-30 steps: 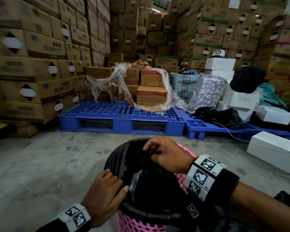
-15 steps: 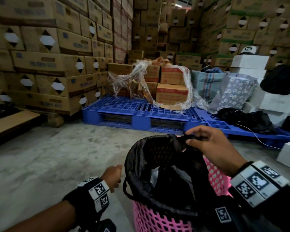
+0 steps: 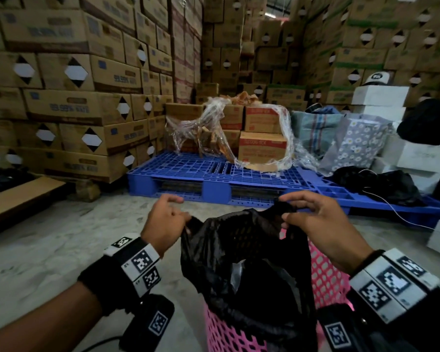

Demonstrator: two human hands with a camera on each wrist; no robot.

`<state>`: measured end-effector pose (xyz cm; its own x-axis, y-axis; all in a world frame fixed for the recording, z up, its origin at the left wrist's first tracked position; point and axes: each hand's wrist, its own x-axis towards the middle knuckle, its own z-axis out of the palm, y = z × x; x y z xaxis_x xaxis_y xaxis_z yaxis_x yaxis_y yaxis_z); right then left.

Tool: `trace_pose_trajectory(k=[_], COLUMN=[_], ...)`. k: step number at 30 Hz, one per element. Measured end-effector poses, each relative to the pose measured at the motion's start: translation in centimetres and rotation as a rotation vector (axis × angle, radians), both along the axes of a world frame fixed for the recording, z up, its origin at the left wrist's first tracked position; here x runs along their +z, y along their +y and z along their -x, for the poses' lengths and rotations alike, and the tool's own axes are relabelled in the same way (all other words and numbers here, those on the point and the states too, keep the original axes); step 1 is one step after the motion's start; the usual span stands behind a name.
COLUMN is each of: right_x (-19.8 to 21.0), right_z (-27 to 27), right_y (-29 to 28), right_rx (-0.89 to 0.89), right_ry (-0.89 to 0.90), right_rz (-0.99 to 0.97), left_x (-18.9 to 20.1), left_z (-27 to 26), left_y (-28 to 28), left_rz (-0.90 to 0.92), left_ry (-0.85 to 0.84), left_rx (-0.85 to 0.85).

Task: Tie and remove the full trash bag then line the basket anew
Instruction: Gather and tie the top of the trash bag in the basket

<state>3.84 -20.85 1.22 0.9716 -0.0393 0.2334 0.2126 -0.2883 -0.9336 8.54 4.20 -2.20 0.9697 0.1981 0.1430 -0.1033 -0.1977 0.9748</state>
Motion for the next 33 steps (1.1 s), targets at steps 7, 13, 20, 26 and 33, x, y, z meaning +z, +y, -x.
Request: trace_pose_trajectory(k=[7, 13, 20, 26, 33], right_x=[-0.9, -0.2, 0.4, 0.4, -0.4], right_z=[-0.4, 0.4, 2.3, 2.2, 1.2], right_y=[1.7, 0.8, 0.0, -2.5, -6.1], right_rx=[0.159, 0.249, 0.472, 0.495, 0.332], right_ry=[-0.202, -0.285, -0.236, -0.181, -0.062], right_rz=[0.349, 0.306, 0.380, 0.414, 0.416], left_x=[5.8, 5.5, 2.9, 2.7, 1.2], left_z=[2.5, 1.2, 0.2, -0.2, 0.1], left_y=[-6.2, -6.5, -7.3, -6.2, -2.3], left_rz=[-0.119, -0.218, -0.384, -0.368, -0.586], left_ry=[-0.203, -0.342, -0.160, -0.155, -0.171], left_rx=[-0.510, -0.429, -0.791, -0.746, -0.466])
